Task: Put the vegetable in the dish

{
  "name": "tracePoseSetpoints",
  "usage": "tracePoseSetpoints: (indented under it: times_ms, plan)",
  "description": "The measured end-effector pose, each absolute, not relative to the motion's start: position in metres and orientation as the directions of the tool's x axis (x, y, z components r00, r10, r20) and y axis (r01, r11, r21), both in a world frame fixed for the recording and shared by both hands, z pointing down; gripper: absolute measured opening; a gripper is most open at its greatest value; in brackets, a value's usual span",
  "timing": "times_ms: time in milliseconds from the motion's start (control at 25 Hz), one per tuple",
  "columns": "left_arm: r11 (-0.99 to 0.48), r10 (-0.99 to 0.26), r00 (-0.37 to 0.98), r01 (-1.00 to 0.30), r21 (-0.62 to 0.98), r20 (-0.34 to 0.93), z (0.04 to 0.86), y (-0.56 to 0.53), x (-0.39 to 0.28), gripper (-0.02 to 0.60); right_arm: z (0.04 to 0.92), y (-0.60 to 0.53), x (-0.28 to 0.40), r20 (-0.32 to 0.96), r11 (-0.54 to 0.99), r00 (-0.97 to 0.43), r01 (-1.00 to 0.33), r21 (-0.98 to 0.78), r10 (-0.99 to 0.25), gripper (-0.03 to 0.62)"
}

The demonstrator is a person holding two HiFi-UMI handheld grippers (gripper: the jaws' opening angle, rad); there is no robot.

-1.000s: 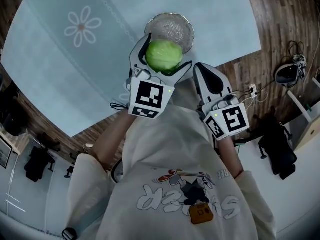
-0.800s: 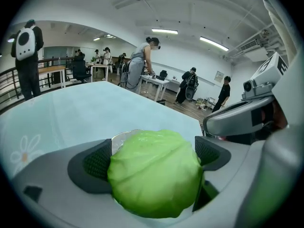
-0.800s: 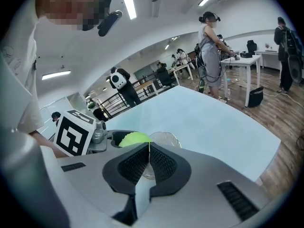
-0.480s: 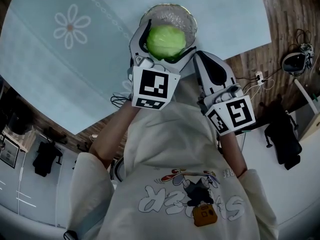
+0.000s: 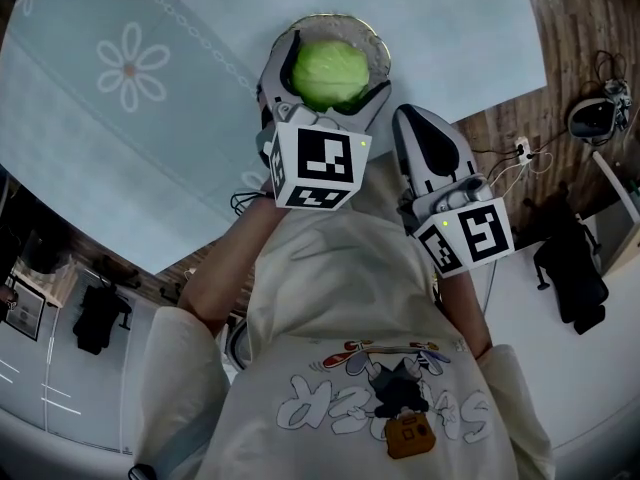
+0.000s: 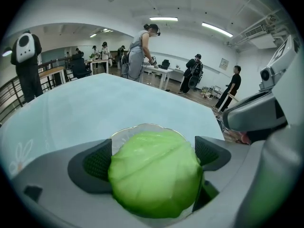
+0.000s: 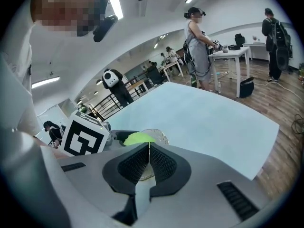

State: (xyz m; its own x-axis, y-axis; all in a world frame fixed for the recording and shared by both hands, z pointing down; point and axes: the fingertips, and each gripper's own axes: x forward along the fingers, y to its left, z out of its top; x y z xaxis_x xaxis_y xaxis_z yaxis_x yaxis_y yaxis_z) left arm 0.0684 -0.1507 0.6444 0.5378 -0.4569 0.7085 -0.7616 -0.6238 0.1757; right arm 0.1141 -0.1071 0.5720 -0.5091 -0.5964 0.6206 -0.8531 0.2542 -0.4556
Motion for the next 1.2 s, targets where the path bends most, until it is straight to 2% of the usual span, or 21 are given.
tracePoseSetpoints:
  times_ms: [280, 320, 360, 680, 920, 1120, 1200]
  plan:
    - [-0.601, -0.496, 0.519, -0.784, 0.157, 0.696, 0.639, -0.164, 0.069, 0.533, 0.57, -0.106, 0.121, 0.617, 0.242, -0.498, -0.858, -0.454, -0.609, 0.025]
    - [-0.599, -0.511, 0.524, -0.786, 0.156, 0.681, 0.633, -0.167, 0.069, 0.492, 0.568, -0.106, 0.122, 0.615, 0.241, -0.497, -0.858, -0.453, -0.612, 0.025]
    - [-0.605, -0.523, 0.535, -0.782, 0.154, 0.663, 0.626, -0.171, 0.069, 0.48, 0.567, -0.105, 0.122, 0.614, 0.242, -0.496, -0.858, -0.453, -0.614, 0.025]
    - [-0.64, -0.542, 0.566, -0.757, 0.132, 0.621, 0.595, -0.168, 0.069, 0.424, 0.549, -0.1, 0.124, 0.585, 0.261, -0.497, -0.858, -0.442, -0.642, 0.025]
    - [-0.684, -0.539, 0.588, -0.724, 0.094, 0.603, 0.557, -0.136, 0.062, 0.216, 0.519, -0.092, 0.128, 0.542, 0.293, -0.501, -0.856, -0.427, -0.675, 0.025]
    - [-0.616, -0.596, 0.548, -0.781, 0.103, 0.588, 0.512, -0.108, 0.052, 0.023, 0.487, -0.07, 0.129, 0.513, 0.339, -0.515, -0.851, -0.4, -0.687, 0.023]
    - [-0.616, -0.59, 0.568, -0.776, 0.136, 0.574, 0.494, -0.094, 0.059, 0.008, 0.473, -0.064, 0.129, 0.494, 0.355, -0.524, -0.846, -0.399, -0.694, 0.023]
